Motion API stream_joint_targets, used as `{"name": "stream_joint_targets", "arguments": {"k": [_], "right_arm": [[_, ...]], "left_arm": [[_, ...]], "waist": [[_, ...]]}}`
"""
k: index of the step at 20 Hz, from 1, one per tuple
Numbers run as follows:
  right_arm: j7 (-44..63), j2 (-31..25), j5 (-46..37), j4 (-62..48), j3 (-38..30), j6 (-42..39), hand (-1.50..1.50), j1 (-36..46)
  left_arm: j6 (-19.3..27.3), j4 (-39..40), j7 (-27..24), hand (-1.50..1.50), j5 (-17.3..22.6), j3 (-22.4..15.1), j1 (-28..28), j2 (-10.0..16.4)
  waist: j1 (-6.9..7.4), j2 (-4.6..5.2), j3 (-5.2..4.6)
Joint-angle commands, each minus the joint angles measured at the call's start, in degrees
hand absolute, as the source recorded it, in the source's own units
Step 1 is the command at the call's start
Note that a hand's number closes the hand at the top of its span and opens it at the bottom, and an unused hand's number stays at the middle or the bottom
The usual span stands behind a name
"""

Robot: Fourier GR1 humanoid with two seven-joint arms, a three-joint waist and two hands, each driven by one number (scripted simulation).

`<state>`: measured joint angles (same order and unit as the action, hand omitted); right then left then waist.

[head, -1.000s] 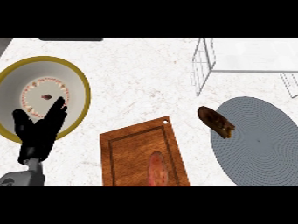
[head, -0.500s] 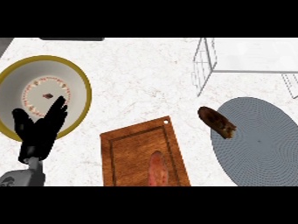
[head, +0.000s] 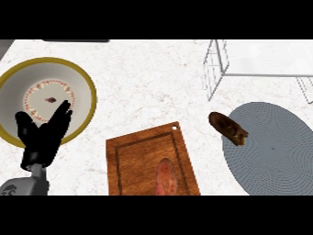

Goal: Pick the lemon from the placemat and place it in the tiered shelf

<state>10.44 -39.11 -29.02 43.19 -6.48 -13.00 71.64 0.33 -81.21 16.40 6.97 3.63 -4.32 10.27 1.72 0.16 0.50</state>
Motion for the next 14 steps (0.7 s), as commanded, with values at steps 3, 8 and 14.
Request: {"name": "stream_joint_targets", "arguments": {"k": [3, 8, 14], "right_arm": [[-5.43, -1.39, -1.28, -7.62, -1.07, -0.26, 1.5, 4.81], [-7.06, -0.87, -4.55, -10.02, 1.39, -0.21, 1.5, 5.2], [-1.33, 0.47, 2.45, -13.0, -8.32, 5.85, -1.5, 7.71]], "left_arm": [[-2.22, 3.39, 2.33, 0.0, 1.63, 1.35, -0.72, 1.19], [-1.51, 0.1, 4.51, 0.0, 0.87, -0.09, 0.84, 0.38], [-1.96, 3.85, 1.68, 0.0, 0.56, 1.57, 0.68, 1.23]], "waist": [[-0.19, 0.34, -0.53], [-0.21, 0.23, -0.52], [-0.67, 0.27, -0.52]]}}
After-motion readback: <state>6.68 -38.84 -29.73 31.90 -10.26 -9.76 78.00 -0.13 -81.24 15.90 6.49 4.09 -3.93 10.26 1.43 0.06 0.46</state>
